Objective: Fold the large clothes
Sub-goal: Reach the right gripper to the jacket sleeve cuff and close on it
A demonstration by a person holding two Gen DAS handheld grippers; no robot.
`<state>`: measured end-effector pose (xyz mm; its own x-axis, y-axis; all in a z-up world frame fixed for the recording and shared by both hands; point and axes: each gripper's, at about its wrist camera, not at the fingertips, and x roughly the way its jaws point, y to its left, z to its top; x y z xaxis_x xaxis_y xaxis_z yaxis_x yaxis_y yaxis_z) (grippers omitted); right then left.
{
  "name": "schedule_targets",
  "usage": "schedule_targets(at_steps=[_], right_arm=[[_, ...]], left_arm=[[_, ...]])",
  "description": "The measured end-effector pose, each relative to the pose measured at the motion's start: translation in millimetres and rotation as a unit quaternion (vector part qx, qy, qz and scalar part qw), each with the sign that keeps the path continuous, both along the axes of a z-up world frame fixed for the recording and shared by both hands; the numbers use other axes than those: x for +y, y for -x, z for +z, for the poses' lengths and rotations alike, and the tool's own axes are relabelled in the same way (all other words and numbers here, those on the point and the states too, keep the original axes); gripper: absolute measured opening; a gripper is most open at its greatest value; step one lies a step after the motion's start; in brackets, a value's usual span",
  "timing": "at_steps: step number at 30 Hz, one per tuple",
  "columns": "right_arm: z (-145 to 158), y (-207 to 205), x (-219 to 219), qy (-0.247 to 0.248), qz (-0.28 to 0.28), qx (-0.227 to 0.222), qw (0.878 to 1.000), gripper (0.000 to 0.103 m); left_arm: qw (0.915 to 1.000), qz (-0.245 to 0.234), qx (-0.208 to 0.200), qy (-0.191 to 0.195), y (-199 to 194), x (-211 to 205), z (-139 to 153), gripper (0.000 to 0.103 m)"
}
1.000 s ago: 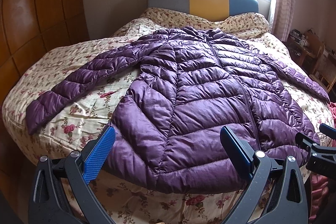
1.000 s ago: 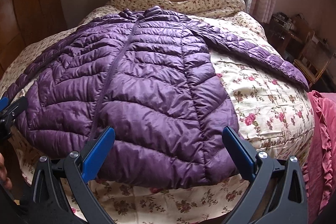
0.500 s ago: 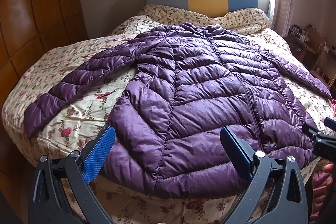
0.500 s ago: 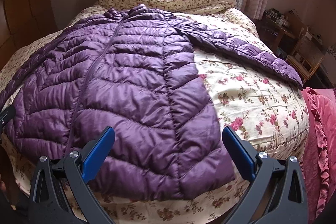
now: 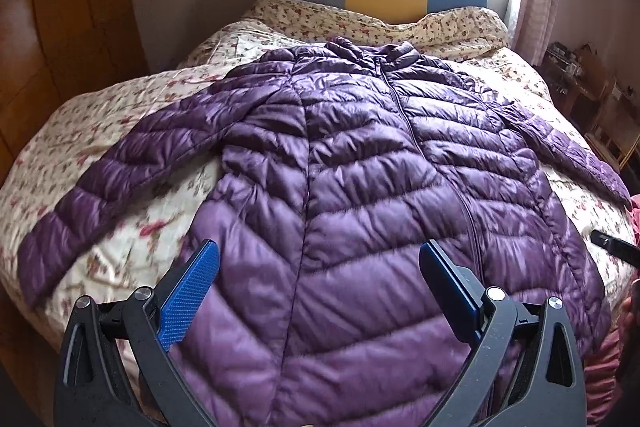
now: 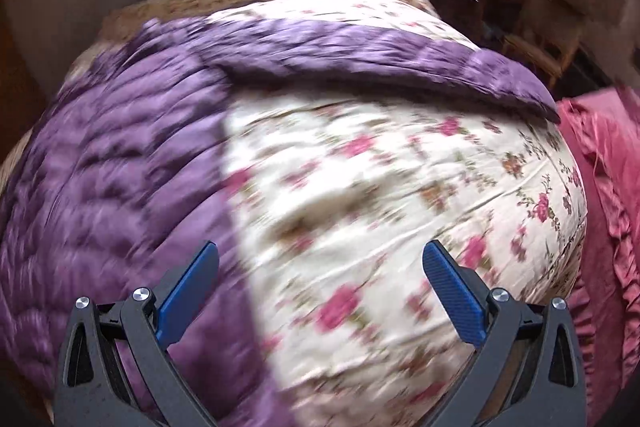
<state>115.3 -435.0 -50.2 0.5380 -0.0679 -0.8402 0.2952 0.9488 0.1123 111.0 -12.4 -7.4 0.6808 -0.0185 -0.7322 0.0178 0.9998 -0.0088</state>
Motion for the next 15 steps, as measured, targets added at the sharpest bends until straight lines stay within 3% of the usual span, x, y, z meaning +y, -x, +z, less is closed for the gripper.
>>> schedule_targets(at_steps=[8,15], right_arm=[[-18,-31,-100,-0.047,-0.106,0.009,0.993,0.099],[-23,-37,-177,-0.096,-0.198,-0.003,0.976,0.097]], left_arm=[[0.9996,-0.022,0.014,-0.012,-60,-12,-7,0.099],[0.9989,-0.021,0.039,-0.014,-117,-14,-25,0.099]])
